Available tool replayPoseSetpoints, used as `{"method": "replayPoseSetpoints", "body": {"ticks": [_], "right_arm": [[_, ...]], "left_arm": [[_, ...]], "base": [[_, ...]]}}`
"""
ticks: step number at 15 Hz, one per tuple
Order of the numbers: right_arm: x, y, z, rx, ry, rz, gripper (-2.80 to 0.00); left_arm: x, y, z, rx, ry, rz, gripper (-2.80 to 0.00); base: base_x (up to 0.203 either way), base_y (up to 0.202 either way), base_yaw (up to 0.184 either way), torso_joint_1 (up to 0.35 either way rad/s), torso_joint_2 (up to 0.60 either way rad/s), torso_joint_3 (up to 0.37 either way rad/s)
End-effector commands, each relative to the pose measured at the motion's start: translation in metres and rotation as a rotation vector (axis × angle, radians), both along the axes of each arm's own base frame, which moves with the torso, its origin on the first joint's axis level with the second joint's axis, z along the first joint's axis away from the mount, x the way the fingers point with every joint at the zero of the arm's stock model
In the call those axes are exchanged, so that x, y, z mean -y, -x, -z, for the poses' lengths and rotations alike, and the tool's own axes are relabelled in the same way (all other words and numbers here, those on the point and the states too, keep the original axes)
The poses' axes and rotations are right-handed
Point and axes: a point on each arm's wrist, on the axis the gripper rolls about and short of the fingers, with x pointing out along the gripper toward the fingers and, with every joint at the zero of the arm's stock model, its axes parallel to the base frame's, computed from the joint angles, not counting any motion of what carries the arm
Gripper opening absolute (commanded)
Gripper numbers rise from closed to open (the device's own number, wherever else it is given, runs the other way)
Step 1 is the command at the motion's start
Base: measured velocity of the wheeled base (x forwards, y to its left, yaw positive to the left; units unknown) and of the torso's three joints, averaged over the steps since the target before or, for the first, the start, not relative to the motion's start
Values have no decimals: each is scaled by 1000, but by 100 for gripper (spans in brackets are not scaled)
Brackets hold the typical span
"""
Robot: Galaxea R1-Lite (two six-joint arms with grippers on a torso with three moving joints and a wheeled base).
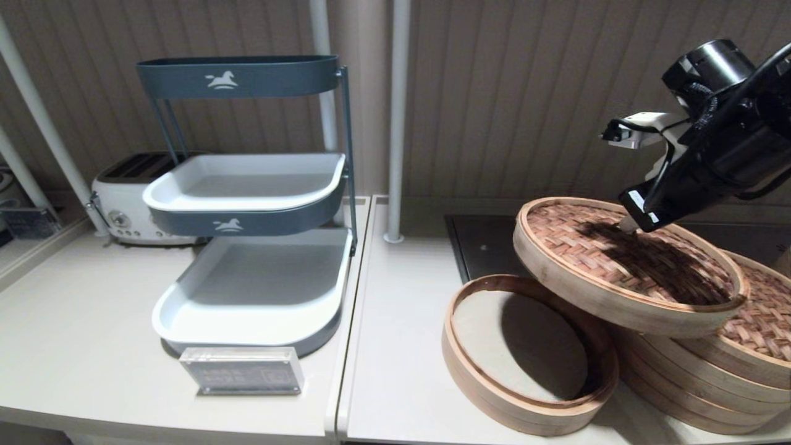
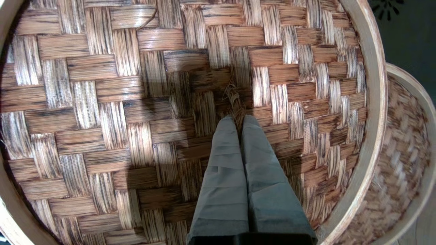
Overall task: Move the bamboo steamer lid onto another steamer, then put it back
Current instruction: Put the steamer
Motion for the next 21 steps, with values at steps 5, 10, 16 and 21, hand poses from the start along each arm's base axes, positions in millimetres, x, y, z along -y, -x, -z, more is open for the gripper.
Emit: {"method": "replayPoseSetpoints", "body": {"ticks": [5, 10, 16, 21], "right_arm": [[51, 3, 2, -18, 9, 141, -280], [84, 3, 7, -40, 3, 215, -280], [113, 9, 18, -80, -23, 277, -280], [131, 17, 25, -105, -43, 315, -280]], "left_arm": [[0, -2, 8, -25, 0, 0, -280], [0, -2, 8, -25, 0, 0, -280], [0, -2, 8, -25, 0, 0, -280], [0, -2, 8, -25, 0, 0, -280]], "base": [[0, 0, 0, 0, 0, 0], [0, 0, 0, 0, 0, 0], [0, 0, 0, 0, 0, 0], [0, 0, 0, 0, 0, 0]]}}
